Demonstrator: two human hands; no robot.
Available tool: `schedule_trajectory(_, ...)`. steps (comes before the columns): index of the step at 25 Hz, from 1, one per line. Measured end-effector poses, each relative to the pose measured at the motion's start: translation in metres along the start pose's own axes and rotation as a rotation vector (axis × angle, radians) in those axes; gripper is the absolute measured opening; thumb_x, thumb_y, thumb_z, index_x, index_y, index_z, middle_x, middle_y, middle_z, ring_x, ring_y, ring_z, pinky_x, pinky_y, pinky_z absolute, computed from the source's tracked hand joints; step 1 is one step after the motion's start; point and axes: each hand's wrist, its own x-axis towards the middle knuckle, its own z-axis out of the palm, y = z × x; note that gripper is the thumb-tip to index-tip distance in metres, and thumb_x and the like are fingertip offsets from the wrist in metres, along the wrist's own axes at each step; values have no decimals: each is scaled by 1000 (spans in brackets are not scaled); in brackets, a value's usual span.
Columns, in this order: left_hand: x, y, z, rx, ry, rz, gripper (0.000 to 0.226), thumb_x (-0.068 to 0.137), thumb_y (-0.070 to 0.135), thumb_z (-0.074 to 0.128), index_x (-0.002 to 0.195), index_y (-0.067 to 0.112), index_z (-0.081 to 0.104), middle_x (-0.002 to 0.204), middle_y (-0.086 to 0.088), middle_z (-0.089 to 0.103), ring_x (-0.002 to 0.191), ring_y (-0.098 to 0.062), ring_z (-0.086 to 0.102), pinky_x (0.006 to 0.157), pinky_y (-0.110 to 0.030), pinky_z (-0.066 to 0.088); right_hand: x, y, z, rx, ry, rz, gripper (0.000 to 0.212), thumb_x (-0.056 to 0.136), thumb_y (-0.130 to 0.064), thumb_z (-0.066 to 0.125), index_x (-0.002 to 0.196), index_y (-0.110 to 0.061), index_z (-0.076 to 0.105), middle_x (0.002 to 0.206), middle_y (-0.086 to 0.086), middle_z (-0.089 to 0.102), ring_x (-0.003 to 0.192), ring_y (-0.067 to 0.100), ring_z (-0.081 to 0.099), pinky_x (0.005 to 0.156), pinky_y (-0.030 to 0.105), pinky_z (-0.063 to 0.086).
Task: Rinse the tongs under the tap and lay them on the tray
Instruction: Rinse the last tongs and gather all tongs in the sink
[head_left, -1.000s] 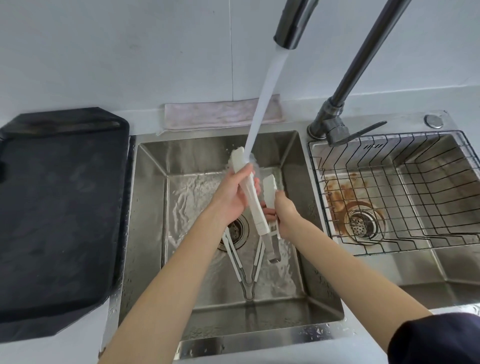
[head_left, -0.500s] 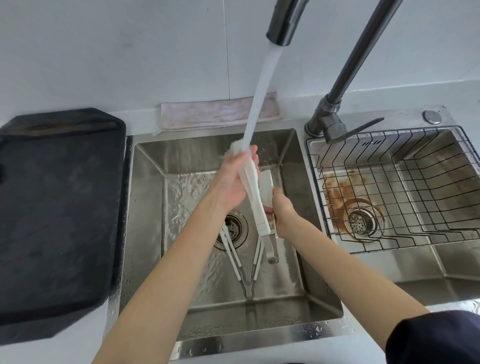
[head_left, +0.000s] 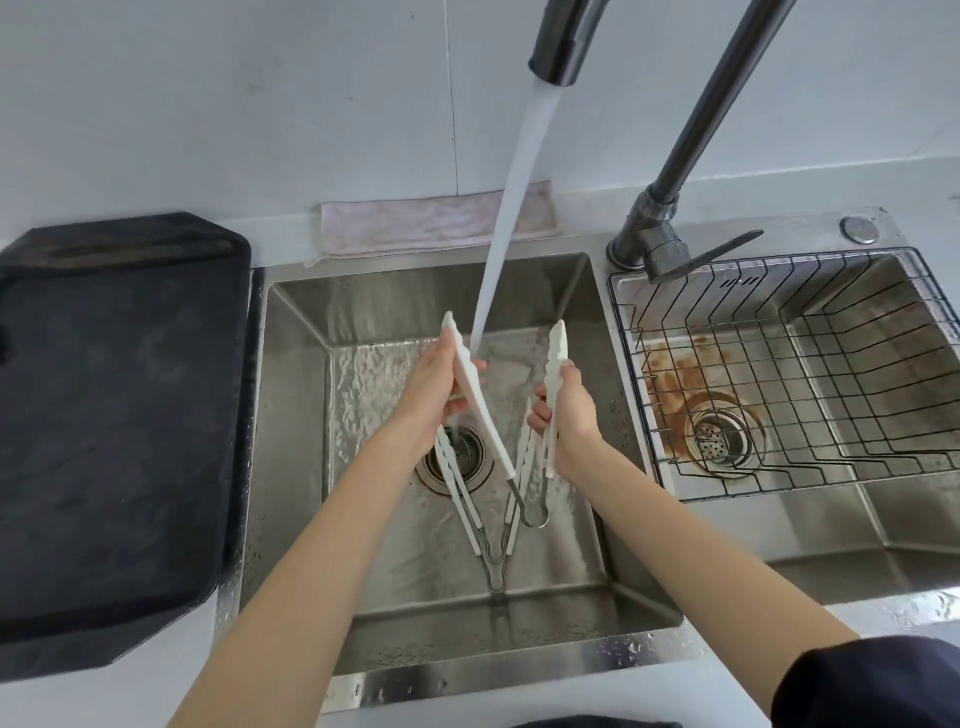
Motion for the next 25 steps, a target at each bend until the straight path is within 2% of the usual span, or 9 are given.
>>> schedule_trajectory(3,-9,-18,-5,128,3,2,33,96,35,39,122,15,46,96,-1,60,77,-12,58,68,-25,50,-3,15,1,-72,17,-48,24,100,-31,30,114,-19,45,65,-3,30,51,9,25,50,20,28)
schedule_trajectory(6,-15,-39,-6,244,-37,-18,48,92,16,50,137,22,33,103,-4,58,89,-16,60,78,-31,52,3,33,-1,-243,45,-42,40,100,-33,28,127,-9,46,69,-3,37,57,9,34,59,20,34)
schedule_trajectory(8,-15,-55,-10,243,-24,-54,57,91,9,51,141,20,26,93,-4,56,87,-19,60,75,-32,53,5,41,-9,-407,40,-55,43,101,-32,26,129,-5,45,74,-3,44,63,9,41,61,20,37)
schedule_trajectory(12,-18,-84,-20,258,-24,-140,60,92,6,49,143,20,21,104,-10,54,81,-16,60,61,-23,50,9,56,-31,-563,-18,-43,42,102,-26,25,132,0,40,96,7,50,66,8,47,61,19,43)
schedule_trajectory(15,-19,-102,-25,320,-29,-168,57,93,6,47,142,20,23,102,-8,55,86,-18,60,71,-30,54,18,74,-44,-619,-3,22,41,101,-27,27,130,-2,42,81,2,50,68,14,52,81,37,52)
schedule_trajectory(17,-17,-113,-27,378,-15,-179,55,92,6,46,141,19,25,109,-11,56,94,-22,60,85,-40,54,24,84,-48,-660,4,72,36,101,-29,27,121,-6,47,77,2,51,78,20,57,97,45,48)
schedule_trajectory(21,-10,-131,-34,404,1,-255,60,91,4,47,143,22,24,122,-9,56,113,-29,56,98,-44,47,31,94,-49,-682,35,135,26,101,-29,25,110,-15,46,78,1,51,86,22,55,98,46,48)
schedule_trajectory(23,-4,-137,-36,416,1,-278,63,91,6,46,145,26,20,128,-9,55,116,-30,54,101,-46,46,34,98,-47,-737,50,126,34,101,-29,24,116,-10,47,86,3,56,94,26,59,98,45,48)
schedule_trajectory(25,1,-140,-36,436,4,-298,64,92,7,45,146,27,17,131,-9,54,116,-29,54,99,-43,47,38,101,-46,-792,73,123,42,100,-30,23,127,-7,46,109,10,60,113,32,57,104,47,43)
